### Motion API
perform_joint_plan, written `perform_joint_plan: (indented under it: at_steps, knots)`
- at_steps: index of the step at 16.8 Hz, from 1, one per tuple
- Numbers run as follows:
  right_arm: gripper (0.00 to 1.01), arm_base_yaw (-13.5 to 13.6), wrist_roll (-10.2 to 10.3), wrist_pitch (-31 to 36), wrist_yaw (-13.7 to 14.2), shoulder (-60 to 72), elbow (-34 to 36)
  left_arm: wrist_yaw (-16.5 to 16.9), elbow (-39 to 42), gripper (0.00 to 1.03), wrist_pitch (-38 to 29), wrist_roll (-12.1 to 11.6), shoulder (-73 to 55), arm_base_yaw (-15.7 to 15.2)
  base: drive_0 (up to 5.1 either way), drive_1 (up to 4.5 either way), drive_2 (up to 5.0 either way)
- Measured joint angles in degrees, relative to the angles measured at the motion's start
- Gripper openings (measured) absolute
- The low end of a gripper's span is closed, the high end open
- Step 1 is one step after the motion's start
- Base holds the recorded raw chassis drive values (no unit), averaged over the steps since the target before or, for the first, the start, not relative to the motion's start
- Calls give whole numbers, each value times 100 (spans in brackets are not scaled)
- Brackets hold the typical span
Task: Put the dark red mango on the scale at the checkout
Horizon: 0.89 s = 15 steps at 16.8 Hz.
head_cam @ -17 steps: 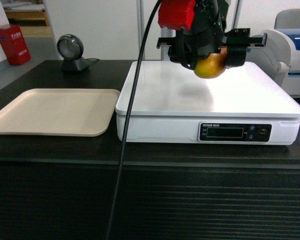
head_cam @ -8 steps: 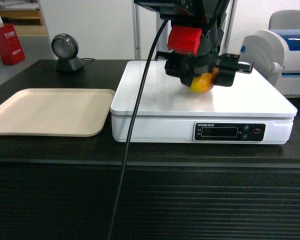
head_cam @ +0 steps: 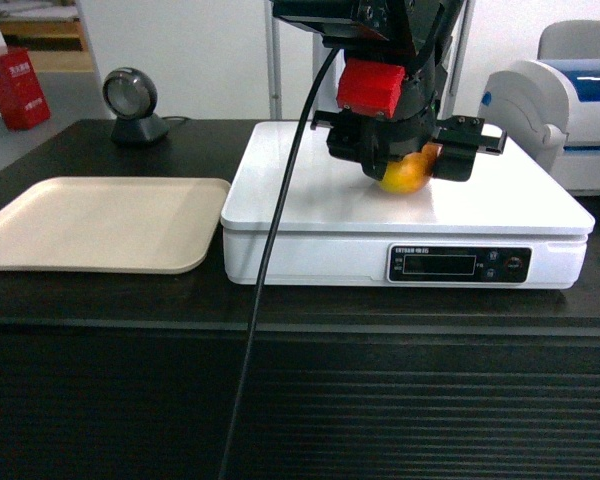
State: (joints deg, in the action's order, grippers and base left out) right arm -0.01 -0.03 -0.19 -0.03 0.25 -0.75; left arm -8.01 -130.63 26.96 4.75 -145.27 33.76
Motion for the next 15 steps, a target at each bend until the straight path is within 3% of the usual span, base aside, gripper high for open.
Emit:
perform_joint_plan:
  at_steps: [1,2,4,7,9,11,13,15]
  knots:
    - [98,0,0,0,0,0,0,33,7,79,-44,0,0,0,0,0,0]
    - [98,0,0,-2,0,0,0,101,168,100,-190,-7,55,0,0,0,0]
    - [98,0,0,0,0,0,0,166,625,98,-649,20,485,-61,0,0,0]
    - [98,0,-2,0,0,0,0,278,1200,98,-1274,260,1056,-227,0,0,0]
    - [98,0,0,0,0,0,0,420,1871,98,-2044,439,1563,-439,0,0,0]
    - [98,0,-2,-2,2,0,0,785,2872,98,-3099,748,2337,-778,0,0,0]
    - [98,0,0,-2,0,0,0,1091,3998,98,-3860,1029,3257,-1309,0,0,0]
    - [98,0,0,-2,0,0,0,1099,5141,98,-4402,1029,4000,-1904,0,0,0]
